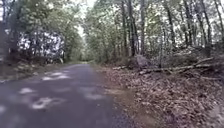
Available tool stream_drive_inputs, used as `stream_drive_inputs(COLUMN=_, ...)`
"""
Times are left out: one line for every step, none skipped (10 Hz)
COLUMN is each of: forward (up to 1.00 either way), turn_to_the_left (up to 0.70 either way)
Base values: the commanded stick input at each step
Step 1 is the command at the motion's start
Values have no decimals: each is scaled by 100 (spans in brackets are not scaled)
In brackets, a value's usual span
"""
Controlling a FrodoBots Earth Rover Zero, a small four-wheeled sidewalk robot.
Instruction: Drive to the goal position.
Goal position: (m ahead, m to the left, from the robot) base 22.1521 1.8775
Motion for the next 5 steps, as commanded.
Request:
stream_drive_inputs(forward=49, turn_to_the_left=30)
stream_drive_inputs(forward=44, turn_to_the_left=27)
stream_drive_inputs(forward=40, turn_to_the_left=25)
stream_drive_inputs(forward=38, turn_to_the_left=23)
stream_drive_inputs(forward=37, turn_to_the_left=91)
